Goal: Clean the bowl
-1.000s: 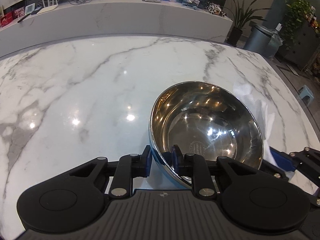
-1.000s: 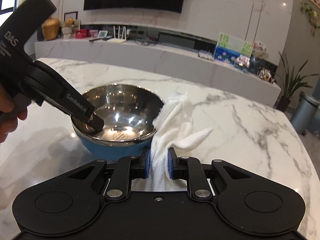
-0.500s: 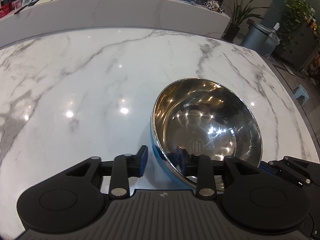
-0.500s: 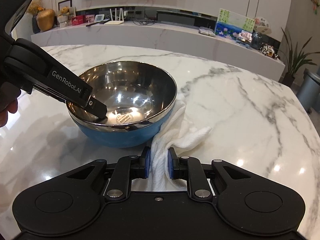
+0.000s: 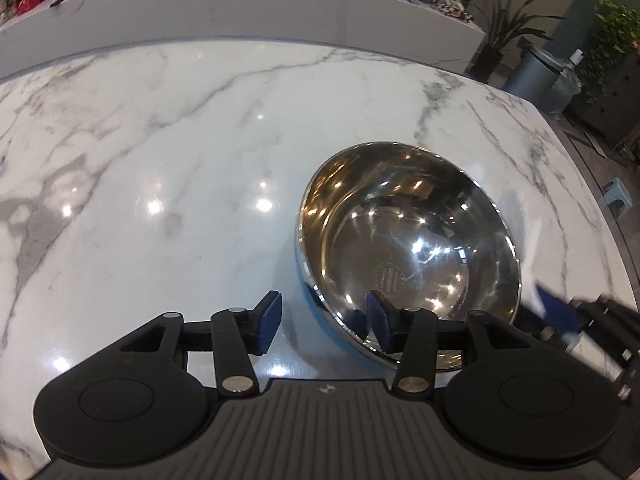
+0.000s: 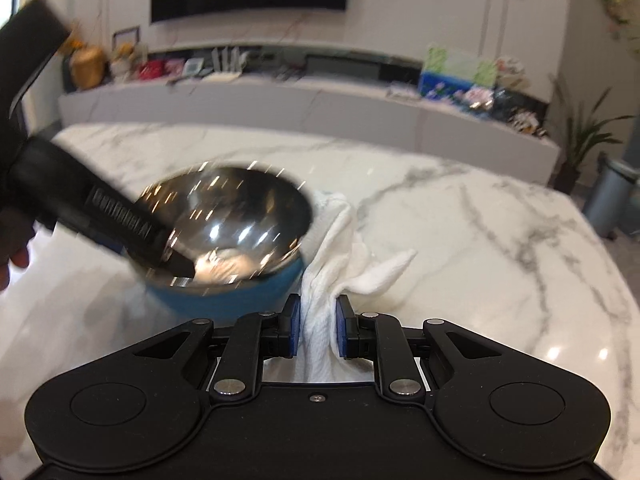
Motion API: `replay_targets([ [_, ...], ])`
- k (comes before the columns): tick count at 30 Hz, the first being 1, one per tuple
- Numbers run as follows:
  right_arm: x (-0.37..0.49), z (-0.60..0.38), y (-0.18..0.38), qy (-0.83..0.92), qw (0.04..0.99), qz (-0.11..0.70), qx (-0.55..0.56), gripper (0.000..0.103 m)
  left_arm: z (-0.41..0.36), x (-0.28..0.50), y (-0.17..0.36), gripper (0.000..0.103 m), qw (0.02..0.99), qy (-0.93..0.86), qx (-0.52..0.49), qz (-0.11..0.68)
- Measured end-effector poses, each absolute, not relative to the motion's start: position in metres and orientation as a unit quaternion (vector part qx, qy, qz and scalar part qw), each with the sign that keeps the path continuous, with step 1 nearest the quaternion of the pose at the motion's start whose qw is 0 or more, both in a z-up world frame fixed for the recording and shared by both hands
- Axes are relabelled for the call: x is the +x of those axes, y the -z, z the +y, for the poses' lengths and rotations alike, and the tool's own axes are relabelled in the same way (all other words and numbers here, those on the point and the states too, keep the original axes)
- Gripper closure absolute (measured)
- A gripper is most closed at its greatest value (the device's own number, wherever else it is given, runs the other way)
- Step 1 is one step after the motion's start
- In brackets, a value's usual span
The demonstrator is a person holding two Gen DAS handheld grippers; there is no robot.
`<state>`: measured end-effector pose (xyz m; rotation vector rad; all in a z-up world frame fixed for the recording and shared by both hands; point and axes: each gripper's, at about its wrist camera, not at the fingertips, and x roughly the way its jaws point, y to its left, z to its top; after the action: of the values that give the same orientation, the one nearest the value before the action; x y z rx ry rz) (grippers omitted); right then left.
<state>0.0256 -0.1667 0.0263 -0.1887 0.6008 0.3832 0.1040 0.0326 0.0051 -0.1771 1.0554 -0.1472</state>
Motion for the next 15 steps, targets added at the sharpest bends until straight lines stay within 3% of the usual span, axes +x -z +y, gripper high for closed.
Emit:
replay_targets([
  [15, 0.026, -0.158, -0.017, -0.207, 0.913, 0.334, -0.107, 0.087, 0.025, 0.106, -0.004, 0.072, 0.871, 0.112, -0.058, 0.475],
])
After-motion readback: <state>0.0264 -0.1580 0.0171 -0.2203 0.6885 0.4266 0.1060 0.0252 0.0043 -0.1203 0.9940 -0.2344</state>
